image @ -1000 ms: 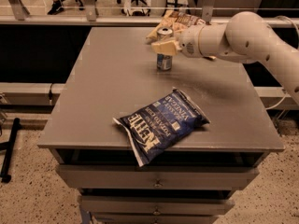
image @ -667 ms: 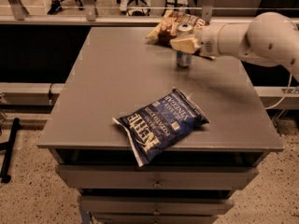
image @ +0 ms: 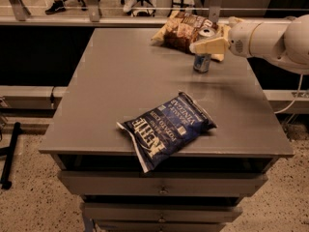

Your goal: Move redbull can near brown chip bag

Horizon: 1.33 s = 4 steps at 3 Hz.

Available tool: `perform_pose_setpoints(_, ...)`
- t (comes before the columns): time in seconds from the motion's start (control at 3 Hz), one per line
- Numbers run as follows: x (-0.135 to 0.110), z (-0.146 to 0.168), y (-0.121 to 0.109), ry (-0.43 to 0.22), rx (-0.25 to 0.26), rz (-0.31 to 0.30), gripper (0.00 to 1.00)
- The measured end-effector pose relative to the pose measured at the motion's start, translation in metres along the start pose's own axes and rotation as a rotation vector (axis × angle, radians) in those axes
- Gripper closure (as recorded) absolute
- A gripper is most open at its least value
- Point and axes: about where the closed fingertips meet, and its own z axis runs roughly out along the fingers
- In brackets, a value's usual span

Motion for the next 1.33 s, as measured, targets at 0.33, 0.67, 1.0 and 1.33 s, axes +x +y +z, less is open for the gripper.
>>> perform_pose_setpoints(0.33, 0.010, -0.001, -0.001, -0.006, 0.009, 0.030, 0.30)
perform_pose_setpoints(0.67, 0.018, -0.009, -0.005, -0.003, 0.026, 0.051, 0.23)
perform_pose_setpoints(1.0, 0.021, -0.016, -0.006, 0.002, 0.035, 0.059, 0.01)
perform_pose_setpoints(1.33, 0.020, -0.016, -0.008, 0.002, 0.039, 0.057, 0.00)
